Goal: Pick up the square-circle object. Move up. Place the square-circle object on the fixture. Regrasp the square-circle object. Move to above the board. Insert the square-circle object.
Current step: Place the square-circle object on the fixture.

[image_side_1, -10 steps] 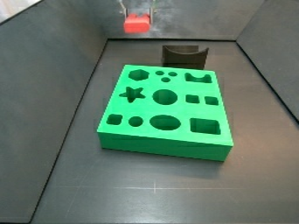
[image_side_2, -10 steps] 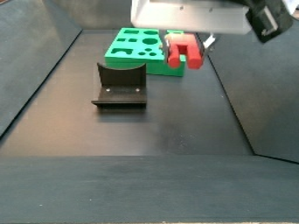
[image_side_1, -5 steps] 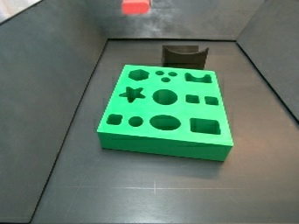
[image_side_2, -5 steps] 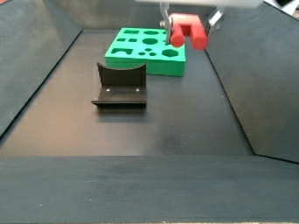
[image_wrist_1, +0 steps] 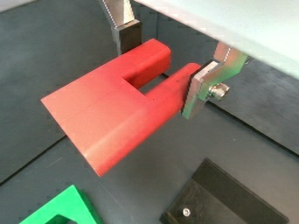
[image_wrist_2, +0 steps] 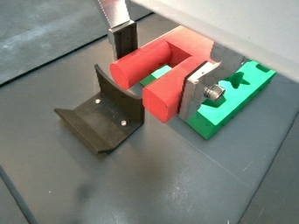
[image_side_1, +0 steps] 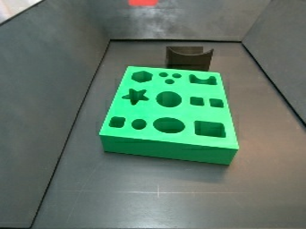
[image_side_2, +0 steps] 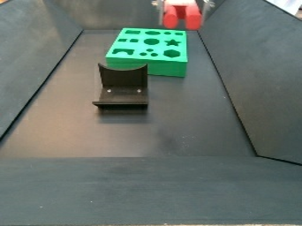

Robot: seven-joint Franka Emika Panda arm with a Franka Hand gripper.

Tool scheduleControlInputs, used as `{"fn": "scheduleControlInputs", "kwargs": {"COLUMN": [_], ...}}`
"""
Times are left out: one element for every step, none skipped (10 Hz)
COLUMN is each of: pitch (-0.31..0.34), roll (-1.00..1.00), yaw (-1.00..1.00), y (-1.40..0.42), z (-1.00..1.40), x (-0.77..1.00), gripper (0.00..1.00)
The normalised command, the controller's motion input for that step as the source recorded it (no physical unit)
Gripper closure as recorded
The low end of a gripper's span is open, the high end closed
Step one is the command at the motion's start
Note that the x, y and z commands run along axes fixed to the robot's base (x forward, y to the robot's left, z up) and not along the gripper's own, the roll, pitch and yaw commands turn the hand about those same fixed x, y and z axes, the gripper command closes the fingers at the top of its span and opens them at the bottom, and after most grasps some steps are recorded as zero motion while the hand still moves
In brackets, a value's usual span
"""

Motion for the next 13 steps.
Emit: {"fn": "scheduleControlInputs", "kwargs": {"pitch": [0.241,0.201,0.171,0.156,0.157,0.155,0.161,0.165,0.164,0.166,0.172,-0.006,-0.008], "roll": [0.11,0.1,0.09,0.08,0.08,0.07,0.06,0.06,0.05,0.05,0.04,-1.0,-1.0], "yaw": [-0.03,-0.01,0.01,0.02,0.03,0.03,0.03,0.03,0.03,0.04,0.04,0.19,0.18], "y": [-0.2,-0.18,-0.15,-0.12,-0.1,-0.09,-0.06,-0.05,-0.03,-0.02,-0.02,0.56,0.54], "z": [0.14,0.13,0.11,0.09,0.08,0.07,0.05,0.04,0.02,0.02,0.02,-0.42,-0.42], "x": [1.0,1.0,1.0,1.0,1.0,1.0,1.0,0.91,0.8,0.71,0.61,0.7,0.6], "gripper": [1.0,1.0,1.0,1.0,1.0,1.0,1.0,1.0,1.0,1.0,1.0,1.0,1.0]}}
